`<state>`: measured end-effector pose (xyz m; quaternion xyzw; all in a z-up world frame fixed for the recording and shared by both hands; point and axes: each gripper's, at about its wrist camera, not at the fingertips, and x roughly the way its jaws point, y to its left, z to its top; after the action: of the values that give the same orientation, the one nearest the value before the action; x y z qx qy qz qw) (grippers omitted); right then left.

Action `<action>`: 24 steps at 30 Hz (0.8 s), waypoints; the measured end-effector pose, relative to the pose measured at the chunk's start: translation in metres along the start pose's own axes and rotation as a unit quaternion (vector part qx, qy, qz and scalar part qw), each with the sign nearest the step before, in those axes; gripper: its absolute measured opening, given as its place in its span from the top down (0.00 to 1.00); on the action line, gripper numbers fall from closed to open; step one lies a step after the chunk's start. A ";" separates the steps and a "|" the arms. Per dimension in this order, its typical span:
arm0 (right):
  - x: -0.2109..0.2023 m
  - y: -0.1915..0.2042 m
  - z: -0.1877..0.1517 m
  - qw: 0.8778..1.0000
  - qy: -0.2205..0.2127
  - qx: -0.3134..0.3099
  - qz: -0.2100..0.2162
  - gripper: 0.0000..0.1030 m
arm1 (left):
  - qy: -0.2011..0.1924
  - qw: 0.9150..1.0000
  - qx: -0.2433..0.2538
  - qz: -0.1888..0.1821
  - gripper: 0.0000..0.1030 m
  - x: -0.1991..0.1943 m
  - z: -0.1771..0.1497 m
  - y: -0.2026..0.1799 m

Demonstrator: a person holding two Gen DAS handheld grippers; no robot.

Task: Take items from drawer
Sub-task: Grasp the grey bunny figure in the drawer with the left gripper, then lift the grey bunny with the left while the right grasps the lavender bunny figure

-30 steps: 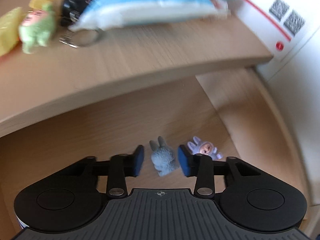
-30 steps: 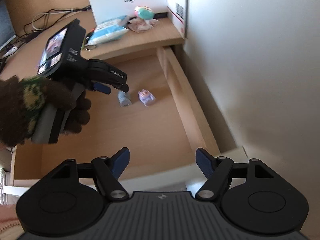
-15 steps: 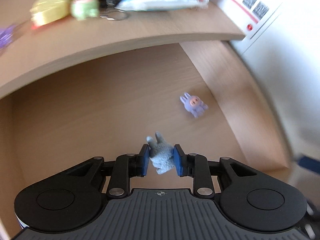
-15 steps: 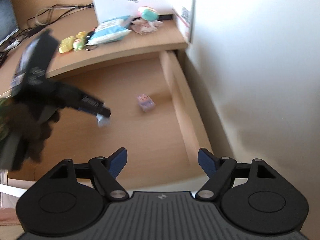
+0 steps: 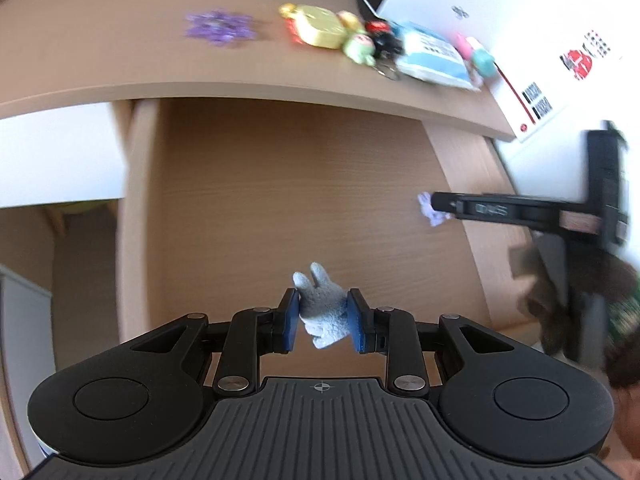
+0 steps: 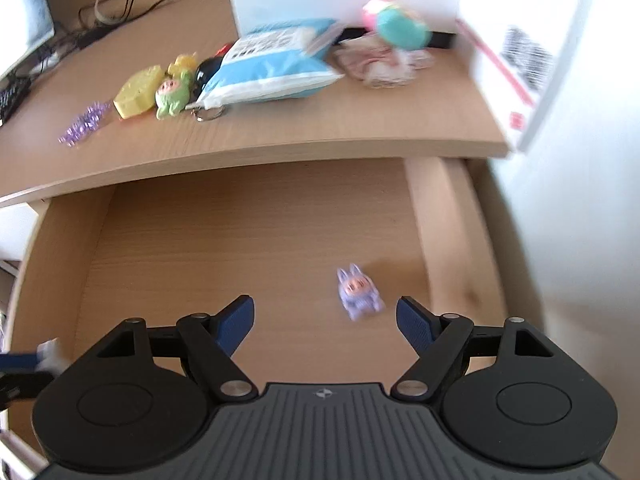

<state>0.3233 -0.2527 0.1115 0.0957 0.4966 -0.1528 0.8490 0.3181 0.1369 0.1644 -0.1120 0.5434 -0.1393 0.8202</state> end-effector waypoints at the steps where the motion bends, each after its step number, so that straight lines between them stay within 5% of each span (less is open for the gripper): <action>1: 0.009 0.004 0.003 1.000 0.001 -0.016 -0.012 0.28 | -0.005 1.000 -0.005 0.002 0.71 -0.004 -0.002 0.002; 4: 0.033 0.012 0.010 0.998 0.016 -0.049 -0.034 0.40 | -0.018 1.000 -0.022 0.009 0.71 -0.020 -0.008 0.012; 9: 0.059 0.013 0.011 0.997 0.052 -0.052 -0.036 0.43 | -0.028 0.998 -0.052 0.023 0.71 -0.031 -0.014 0.027; 15: 0.061 0.010 0.002 0.996 0.067 -0.043 -0.031 0.75 | -0.019 0.999 -0.043 0.016 0.71 -0.026 -0.014 0.021; 19: 0.045 0.011 -0.007 0.998 0.057 -0.033 -0.020 0.85 | -0.006 1.000 -0.026 -0.001 0.71 -0.016 -0.011 0.010; 24: 0.018 0.003 -0.018 0.999 0.040 -0.004 0.003 0.85 | 0.005 1.000 -0.004 -0.020 0.71 -0.007 -0.006 -0.005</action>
<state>0.3178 -0.2474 0.0870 0.0998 0.5303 -0.1448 0.8294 0.3099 0.1343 0.1696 -0.1258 0.5457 -0.1539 0.8141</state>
